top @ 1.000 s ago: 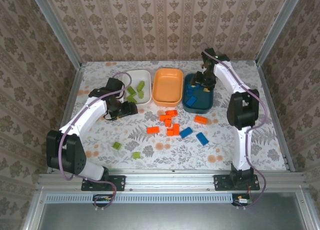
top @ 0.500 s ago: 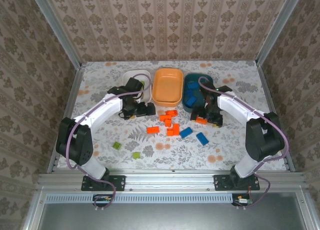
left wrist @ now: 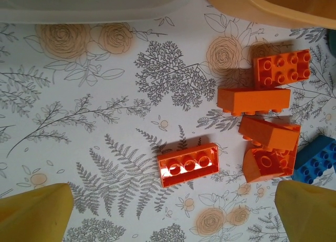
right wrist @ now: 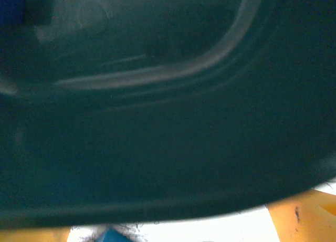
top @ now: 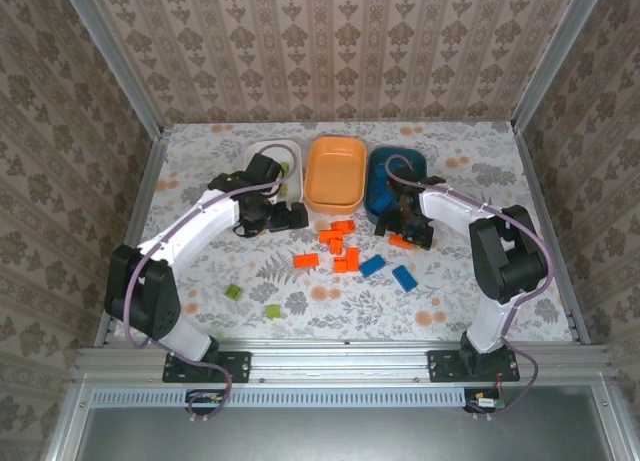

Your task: Sort the legos into containers by color

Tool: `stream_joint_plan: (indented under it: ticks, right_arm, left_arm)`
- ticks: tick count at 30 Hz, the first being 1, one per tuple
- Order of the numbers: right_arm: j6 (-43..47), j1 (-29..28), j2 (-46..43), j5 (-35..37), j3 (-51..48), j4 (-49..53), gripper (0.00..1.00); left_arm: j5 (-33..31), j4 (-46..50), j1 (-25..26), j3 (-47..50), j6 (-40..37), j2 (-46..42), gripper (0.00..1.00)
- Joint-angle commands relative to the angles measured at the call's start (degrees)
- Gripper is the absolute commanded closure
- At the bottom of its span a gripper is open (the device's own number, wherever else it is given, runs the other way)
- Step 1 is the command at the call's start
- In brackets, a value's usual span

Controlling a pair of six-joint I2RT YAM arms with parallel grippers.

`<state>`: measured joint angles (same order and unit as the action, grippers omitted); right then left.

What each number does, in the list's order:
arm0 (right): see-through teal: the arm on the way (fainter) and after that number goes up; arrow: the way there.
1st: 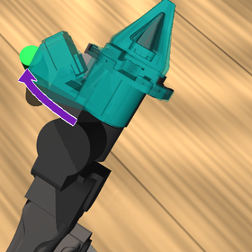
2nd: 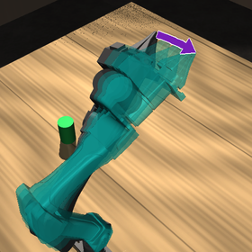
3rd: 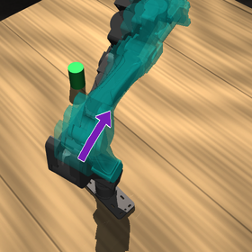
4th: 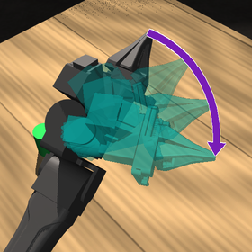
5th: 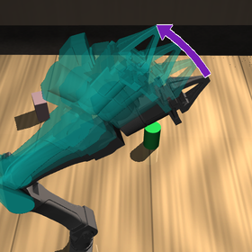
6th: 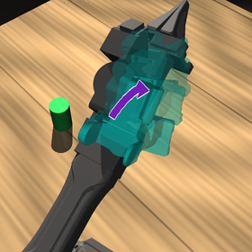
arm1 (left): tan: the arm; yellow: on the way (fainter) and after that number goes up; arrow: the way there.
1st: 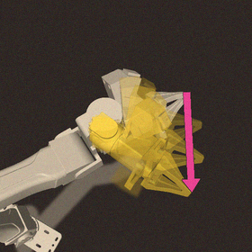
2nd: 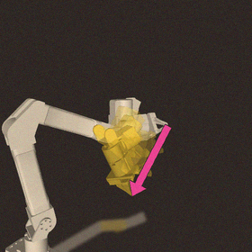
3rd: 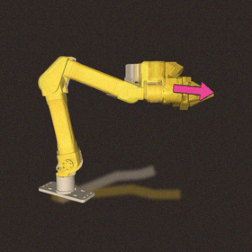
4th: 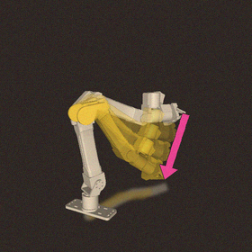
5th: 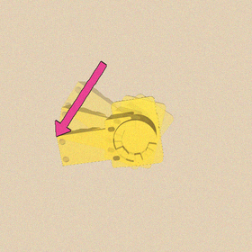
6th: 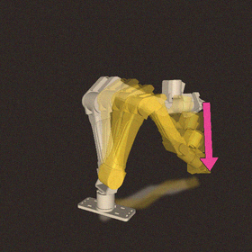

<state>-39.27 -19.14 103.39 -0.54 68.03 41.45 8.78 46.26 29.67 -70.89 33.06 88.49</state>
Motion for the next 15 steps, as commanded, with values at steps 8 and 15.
stream_joint_plan:
  ticks: [8,15]
  right_arm:
    - [-0.3,0.0,3.2,3.6,0.1,-3.0,0.26]
    - [0.7,0.1,-1.7,3.9,-2.2,-0.7,0.38]
  left_arm:
    - [0.5,2.0,-2.5,0.6,0.7,-1.7,0.00]
    - [1.2,1.2,-2.6,0.4,0.6,-0.5,0.00]
